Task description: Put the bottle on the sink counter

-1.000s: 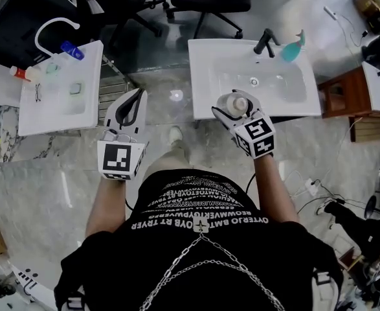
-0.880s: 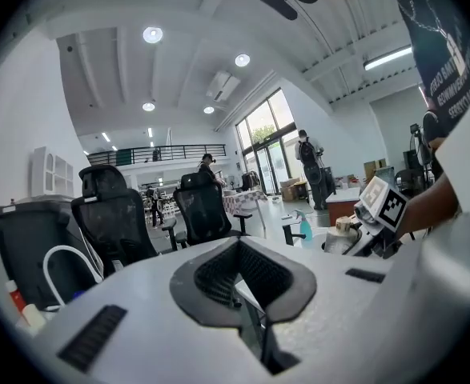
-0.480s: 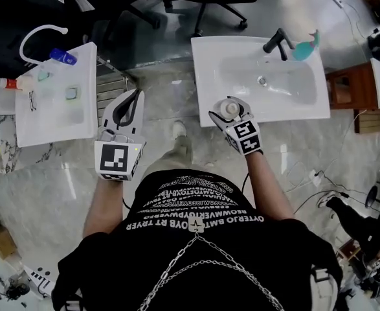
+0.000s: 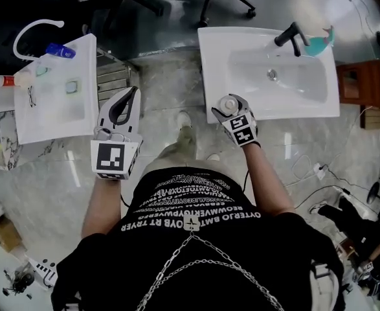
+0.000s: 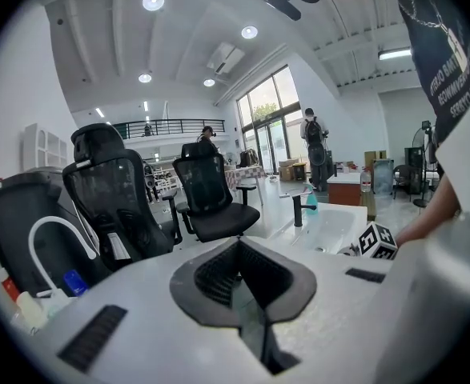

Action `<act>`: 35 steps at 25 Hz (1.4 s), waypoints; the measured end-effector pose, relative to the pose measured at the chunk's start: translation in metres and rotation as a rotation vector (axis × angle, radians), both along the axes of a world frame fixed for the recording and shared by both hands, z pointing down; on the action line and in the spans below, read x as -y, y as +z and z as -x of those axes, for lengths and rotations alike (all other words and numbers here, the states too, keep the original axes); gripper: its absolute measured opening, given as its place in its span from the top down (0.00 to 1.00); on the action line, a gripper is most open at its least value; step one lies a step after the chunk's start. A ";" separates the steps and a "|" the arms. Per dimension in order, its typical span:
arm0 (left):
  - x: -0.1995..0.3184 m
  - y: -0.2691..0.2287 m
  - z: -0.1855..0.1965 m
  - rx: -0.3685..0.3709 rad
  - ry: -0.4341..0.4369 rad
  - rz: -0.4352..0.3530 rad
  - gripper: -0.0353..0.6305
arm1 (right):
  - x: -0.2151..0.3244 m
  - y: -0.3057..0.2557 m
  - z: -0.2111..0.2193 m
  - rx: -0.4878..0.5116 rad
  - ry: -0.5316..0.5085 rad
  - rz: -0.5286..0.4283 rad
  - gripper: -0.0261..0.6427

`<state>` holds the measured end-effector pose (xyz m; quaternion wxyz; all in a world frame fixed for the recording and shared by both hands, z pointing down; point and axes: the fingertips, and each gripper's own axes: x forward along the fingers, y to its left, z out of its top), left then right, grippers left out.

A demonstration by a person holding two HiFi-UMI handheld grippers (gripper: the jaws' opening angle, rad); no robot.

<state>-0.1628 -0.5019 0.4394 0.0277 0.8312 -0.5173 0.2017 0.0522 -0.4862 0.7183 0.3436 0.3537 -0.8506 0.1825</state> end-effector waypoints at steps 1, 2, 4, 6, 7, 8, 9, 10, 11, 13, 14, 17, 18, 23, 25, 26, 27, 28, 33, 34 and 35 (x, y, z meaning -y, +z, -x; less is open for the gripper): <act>-0.001 0.002 0.000 -0.002 0.000 0.005 0.94 | -0.001 0.004 0.000 -0.007 -0.003 0.001 0.46; -0.003 0.004 -0.001 -0.003 0.000 0.013 0.94 | -0.002 0.008 0.001 -0.014 -0.008 0.002 0.46; -0.008 0.011 0.000 -0.002 -0.002 0.030 0.94 | -0.006 0.016 0.002 -0.026 -0.019 0.006 0.46; -0.011 0.016 0.003 0.003 -0.010 0.040 0.94 | -0.008 0.023 0.005 -0.031 -0.028 0.004 0.46; -0.012 0.016 0.004 0.004 -0.015 0.042 0.94 | -0.009 0.026 0.006 -0.032 -0.033 -0.001 0.46; -0.012 0.016 0.004 0.004 -0.018 0.042 0.94 | -0.010 0.029 0.007 -0.035 -0.040 -0.010 0.46; -0.013 0.015 0.004 0.001 -0.021 0.040 0.94 | -0.010 0.030 0.008 -0.041 -0.048 -0.022 0.46; -0.014 0.014 0.004 -0.001 -0.024 0.037 0.94 | -0.011 0.030 0.008 -0.047 -0.057 -0.035 0.46; -0.015 0.012 0.004 -0.001 -0.026 0.035 0.94 | -0.011 0.030 0.009 -0.052 -0.064 -0.046 0.46; -0.019 0.010 0.003 0.000 -0.029 0.031 0.94 | -0.011 0.028 0.010 -0.049 -0.074 -0.064 0.46; -0.022 0.008 0.001 0.000 -0.029 0.030 0.94 | -0.012 0.028 0.011 -0.046 -0.078 -0.072 0.46; -0.031 0.003 -0.005 -0.004 -0.030 0.021 0.94 | -0.016 0.024 0.010 -0.048 -0.095 -0.092 0.42; -0.034 0.000 -0.007 -0.006 -0.030 0.016 0.94 | -0.018 0.021 0.008 -0.043 -0.097 -0.098 0.40; -0.055 -0.015 -0.017 -0.017 -0.038 -0.022 0.94 | -0.037 -0.006 -0.010 -0.027 -0.095 -0.110 0.39; -0.066 -0.022 -0.025 -0.025 -0.038 -0.041 0.94 | -0.048 -0.031 -0.027 0.012 -0.051 -0.138 0.39; -0.073 -0.027 -0.029 -0.031 -0.037 -0.052 0.94 | -0.052 -0.051 -0.037 0.064 -0.013 -0.161 0.39; -0.078 -0.031 -0.034 -0.038 -0.035 -0.064 0.94 | -0.056 -0.075 -0.048 0.126 0.026 -0.189 0.39; -0.084 -0.036 -0.039 -0.043 -0.033 -0.077 0.94 | -0.060 -0.102 -0.058 0.183 0.058 -0.222 0.39; -0.116 -0.055 -0.064 -0.082 -0.022 -0.130 0.94 | -0.079 -0.226 -0.103 0.235 0.161 -0.466 0.97; -0.125 -0.058 -0.071 -0.090 -0.017 -0.139 0.94 | -0.084 -0.244 -0.109 0.227 0.171 -0.493 0.97; -0.134 -0.061 -0.078 -0.097 -0.013 -0.147 0.94 | -0.090 -0.260 -0.113 0.217 0.171 -0.511 0.97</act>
